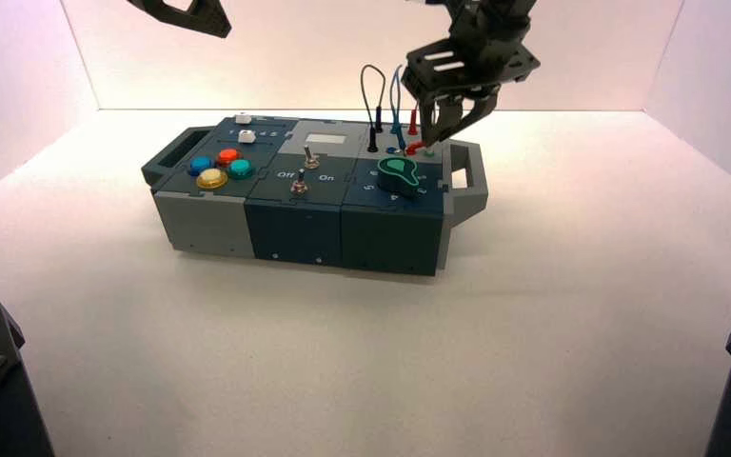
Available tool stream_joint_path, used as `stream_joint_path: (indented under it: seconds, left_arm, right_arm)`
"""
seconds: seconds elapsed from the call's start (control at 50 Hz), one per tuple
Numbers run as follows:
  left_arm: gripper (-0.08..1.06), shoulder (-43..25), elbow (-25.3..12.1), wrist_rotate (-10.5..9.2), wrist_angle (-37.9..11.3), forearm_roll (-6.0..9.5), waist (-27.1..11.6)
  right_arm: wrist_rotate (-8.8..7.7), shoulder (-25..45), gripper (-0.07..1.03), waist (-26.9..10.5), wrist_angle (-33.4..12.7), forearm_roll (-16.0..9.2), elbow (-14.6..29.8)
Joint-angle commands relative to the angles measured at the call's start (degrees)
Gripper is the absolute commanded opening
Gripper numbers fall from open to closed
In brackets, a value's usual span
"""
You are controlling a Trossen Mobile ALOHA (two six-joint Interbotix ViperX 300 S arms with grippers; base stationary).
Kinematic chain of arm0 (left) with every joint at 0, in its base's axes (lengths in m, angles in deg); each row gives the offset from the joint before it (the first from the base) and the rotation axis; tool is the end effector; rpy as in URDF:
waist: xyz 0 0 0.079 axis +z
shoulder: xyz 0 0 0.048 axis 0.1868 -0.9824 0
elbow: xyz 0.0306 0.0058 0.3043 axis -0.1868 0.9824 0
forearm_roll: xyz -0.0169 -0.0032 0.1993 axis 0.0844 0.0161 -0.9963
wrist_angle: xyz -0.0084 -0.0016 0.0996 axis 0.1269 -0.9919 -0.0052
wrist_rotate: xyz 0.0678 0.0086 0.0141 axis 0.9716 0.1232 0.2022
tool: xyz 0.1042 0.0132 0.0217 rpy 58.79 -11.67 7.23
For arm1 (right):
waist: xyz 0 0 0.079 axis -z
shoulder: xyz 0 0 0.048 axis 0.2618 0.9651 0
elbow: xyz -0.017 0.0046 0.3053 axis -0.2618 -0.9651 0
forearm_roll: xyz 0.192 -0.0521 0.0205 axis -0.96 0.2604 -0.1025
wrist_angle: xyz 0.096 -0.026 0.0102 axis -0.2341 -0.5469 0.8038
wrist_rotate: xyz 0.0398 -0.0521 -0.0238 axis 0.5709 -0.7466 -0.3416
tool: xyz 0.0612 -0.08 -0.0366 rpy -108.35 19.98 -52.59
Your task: Insert the white wire.
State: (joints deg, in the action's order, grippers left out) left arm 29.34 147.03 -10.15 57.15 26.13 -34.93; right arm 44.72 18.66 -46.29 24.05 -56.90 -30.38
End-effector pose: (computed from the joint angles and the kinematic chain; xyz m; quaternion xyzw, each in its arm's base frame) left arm 0.2352 -0.1478 0.1675 0.2002 0.3271 -0.3567 0.8519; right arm 0.3213 0.1977 0.0577 -0.1519 0.5078 0.2441 0.8120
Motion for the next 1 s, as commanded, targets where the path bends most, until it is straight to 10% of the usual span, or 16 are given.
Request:
stream_joint_path:
  seconds: [0.02, 1.0]
  left_arm:
    - [-0.03, 0.4, -0.7, 0.18, 0.6, 0.0, -0.2]
    - [-0.03, 0.6, 1.4, 0.0, 11.0, 0.0, 3.4]
  right_arm:
    - [-0.09, -4.1, 0.29, -0.2, -1.8, -0.2, 0.9]
    - [-0.26, -19.3, 0.29, -0.1, -14.3, -0.1, -0.4]
